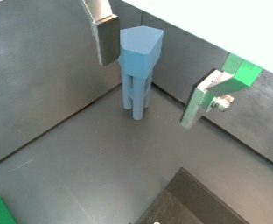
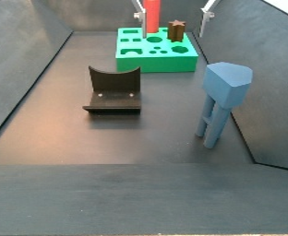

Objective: Pick up the 3 prong object. Move up. Move to above the board. Insert the 3 prong object.
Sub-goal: Pick up the 3 prong object.

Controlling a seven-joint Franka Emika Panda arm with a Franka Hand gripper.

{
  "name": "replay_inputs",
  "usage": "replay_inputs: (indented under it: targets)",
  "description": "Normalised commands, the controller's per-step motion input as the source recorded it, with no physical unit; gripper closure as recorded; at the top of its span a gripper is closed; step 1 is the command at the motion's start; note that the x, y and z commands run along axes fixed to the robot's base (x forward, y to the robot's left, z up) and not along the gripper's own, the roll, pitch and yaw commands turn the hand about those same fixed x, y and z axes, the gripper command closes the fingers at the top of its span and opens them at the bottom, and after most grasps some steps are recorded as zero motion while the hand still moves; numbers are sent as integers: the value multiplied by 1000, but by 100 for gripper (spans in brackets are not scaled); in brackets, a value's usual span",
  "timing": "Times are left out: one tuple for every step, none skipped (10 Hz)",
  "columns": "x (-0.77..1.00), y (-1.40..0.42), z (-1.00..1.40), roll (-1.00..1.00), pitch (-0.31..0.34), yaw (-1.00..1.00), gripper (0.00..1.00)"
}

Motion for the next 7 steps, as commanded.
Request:
replay_inputs:
  targets:
    - [-349,34,-3,0,-57,-63,0]
    - [-671,80,-6,-51,-174,-169,0]
    - [-763,29,0,-103,-264,-197,0]
    - [-597,83,34,-160,-237,-69,0]
    - [-520,86,43,-180,-243,-6,0]
    - [-471,160,0,-164,-220,0,0]
    - [-414,194,0,-133,-189,0,0]
